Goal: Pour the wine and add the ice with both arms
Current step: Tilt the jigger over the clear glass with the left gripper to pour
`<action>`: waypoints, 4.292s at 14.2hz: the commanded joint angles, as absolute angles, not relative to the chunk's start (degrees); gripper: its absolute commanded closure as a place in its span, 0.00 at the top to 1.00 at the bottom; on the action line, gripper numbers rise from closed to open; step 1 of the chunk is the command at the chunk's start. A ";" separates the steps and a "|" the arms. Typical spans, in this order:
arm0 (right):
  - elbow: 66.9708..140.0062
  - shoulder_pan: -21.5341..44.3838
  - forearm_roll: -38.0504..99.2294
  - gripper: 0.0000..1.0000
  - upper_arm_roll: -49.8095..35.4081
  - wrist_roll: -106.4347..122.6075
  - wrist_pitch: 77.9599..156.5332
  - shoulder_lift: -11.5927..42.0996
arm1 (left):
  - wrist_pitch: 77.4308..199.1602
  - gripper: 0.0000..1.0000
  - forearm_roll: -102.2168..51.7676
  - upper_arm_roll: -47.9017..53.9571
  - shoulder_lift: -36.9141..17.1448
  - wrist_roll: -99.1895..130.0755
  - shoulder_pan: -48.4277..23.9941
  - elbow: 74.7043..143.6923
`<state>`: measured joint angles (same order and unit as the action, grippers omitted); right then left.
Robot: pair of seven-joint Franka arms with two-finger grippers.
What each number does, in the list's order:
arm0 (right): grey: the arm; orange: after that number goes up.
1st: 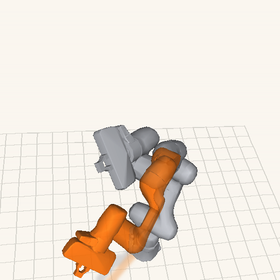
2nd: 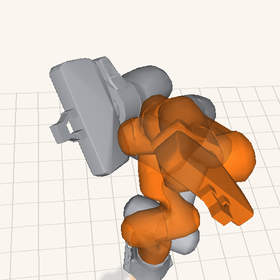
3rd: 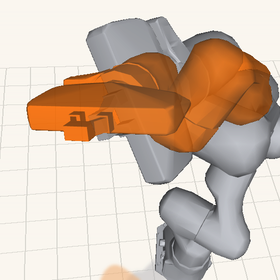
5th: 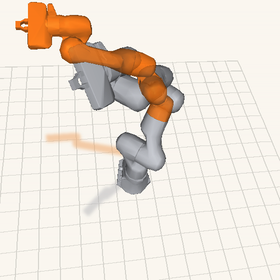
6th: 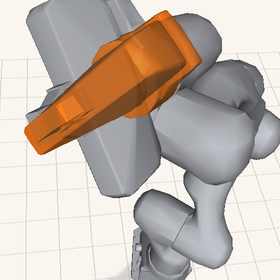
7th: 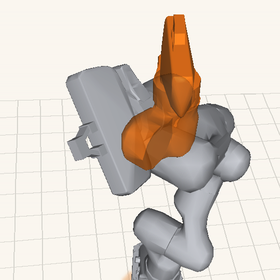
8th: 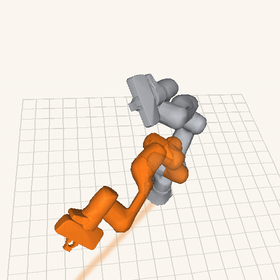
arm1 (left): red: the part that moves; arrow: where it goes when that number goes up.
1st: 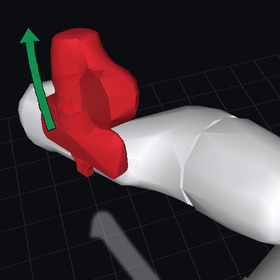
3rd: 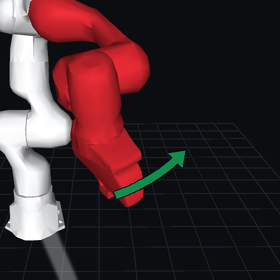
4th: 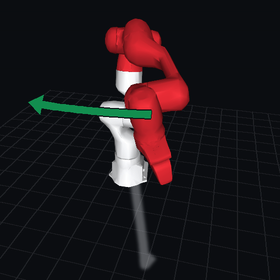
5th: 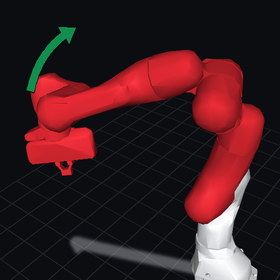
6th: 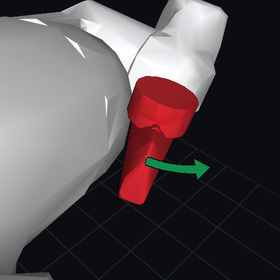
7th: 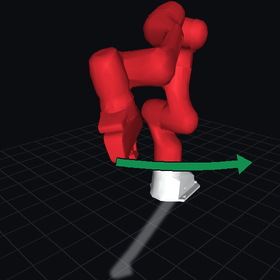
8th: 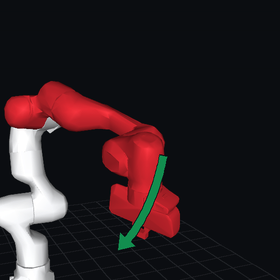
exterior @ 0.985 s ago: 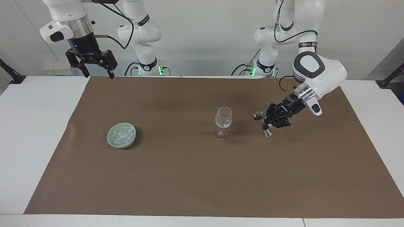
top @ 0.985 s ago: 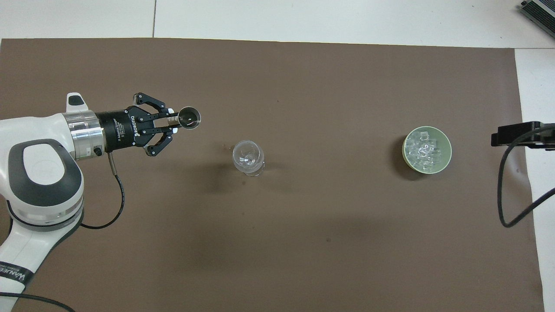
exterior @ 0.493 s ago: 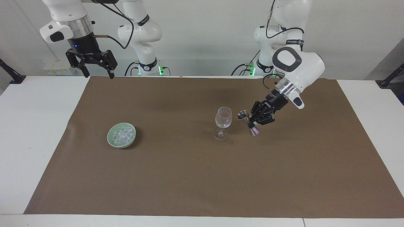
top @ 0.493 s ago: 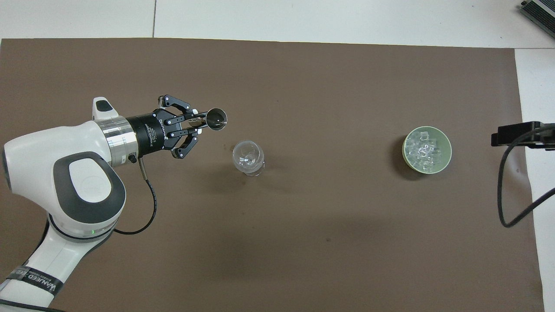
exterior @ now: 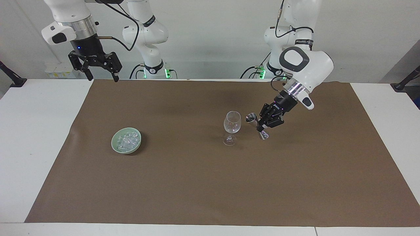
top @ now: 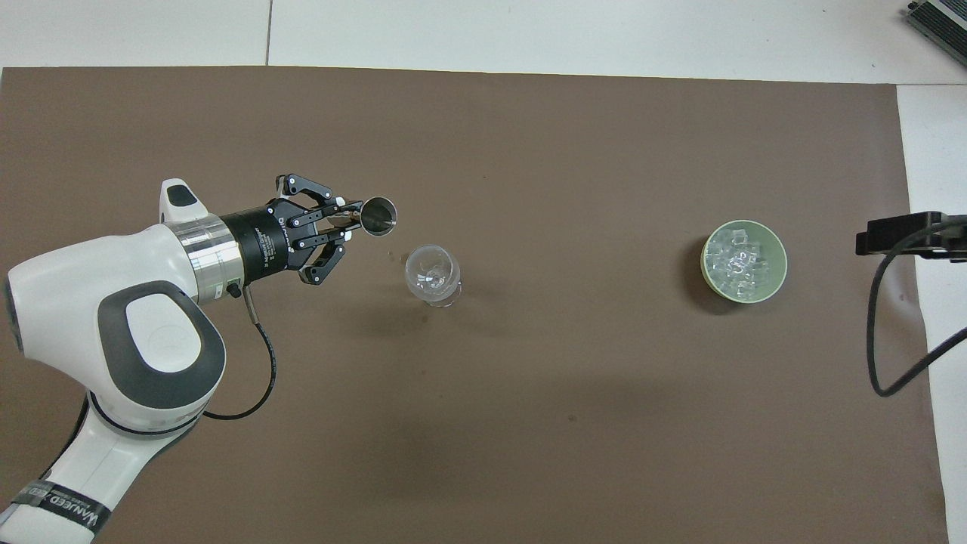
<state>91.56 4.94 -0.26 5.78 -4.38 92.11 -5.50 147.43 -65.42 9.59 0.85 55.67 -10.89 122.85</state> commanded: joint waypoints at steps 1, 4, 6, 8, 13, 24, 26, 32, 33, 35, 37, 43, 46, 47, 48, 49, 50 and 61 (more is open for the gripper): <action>91.85 4.57 0.70 1.00 5.63 -3.34 91.76 -5.89 | 148.80 0.00 -64.52 8.70 3.86 54.84 -13.00 125.33; 91.85 4.57 0.70 1.00 5.63 -3.34 91.76 -5.89 | 152.12 0.00 -63.55 8.79 4.13 54.58 -15.10 126.29; 91.84 4.57 0.70 1.00 5.63 -3.25 91.76 -5.89 | 155.47 0.00 -62.58 8.79 4.13 54.14 -17.22 127.26; 91.84 4.57 0.70 1.00 5.63 -3.08 91.76 -5.89 | 155.92 0.00 -62.58 8.79 4.13 54.05 -17.49 127.53; 91.85 4.57 0.70 1.00 5.71 -3.08 91.76 -5.89 | 157.15 0.00 -62.49 8.79 4.48 50.72 -17.84 128.14; 91.93 4.04 0.70 1.00 5.80 -3.08 91.76 -5.98 | 162.60 0.00 -62.49 8.88 4.48 47.37 -20.39 129.29; 91.85 3.96 0.70 1.00 5.80 -3.08 91.84 -5.89 | 163.21 0.00 -62.49 8.88 4.48 47.02 -20.74 129.55; 91.93 3.96 0.70 1.00 5.80 -2.55 92.54 -5.89 | 164.44 0.00 -62.49 8.79 4.57 45.70 -21.62 129.90; 91.93 3.96 0.70 1.00 5.80 -2.46 92.72 -5.80 | 164.53 0.00 -62.49 8.79 4.57 45.70 -22.14 129.99; 91.93 3.96 0.70 1.00 5.80 -2.55 92.72 -5.89 | 164.88 0.00 -62.49 8.79 4.75 45.18 -22.15 129.90; 91.93 3.96 0.70 1.00 5.80 -2.64 92.72 -5.80 | 164.80 0.00 -62.49 8.79 5.10 43.77 -22.15 130.08; 92.11 3.96 0.70 1.00 5.80 -2.64 92.72 -5.89 | 165.58 0.00 -62.40 8.79 5.36 40.26 -22.15 130.43; 92.28 4.04 0.70 1.00 5.80 -2.64 92.72 -5.98 | 166.37 0.00 -62.40 8.88 5.36 39.21 -22.41 130.52; 92.29 4.04 0.70 1.00 5.80 -2.64 92.72 -5.98 | 167.07 0.00 -62.40 8.88 5.27 38.68 -23.11 130.52; 92.29 4.04 0.70 1.00 5.80 -2.72 92.72 -5.98 | 167.43 0.00 -62.40 8.88 5.27 38.50 -23.12 130.52; 92.29 4.04 0.70 1.00 5.80 -2.72 92.72 -5.98 | 167.52 0.00 -62.40 8.88 5.27 38.06 -23.38 130.69; 92.29 4.04 0.70 1.00 5.80 -2.72 92.72 -5.98 | 168.22 0.00 -62.40 8.88 5.27 36.93 -23.47 130.78; 92.20 4.13 0.70 1.00 5.71 -3.08 92.02 -5.98 | 170.95 0.00 -62.40 8.88 5.27 28.66 -24.87 131.13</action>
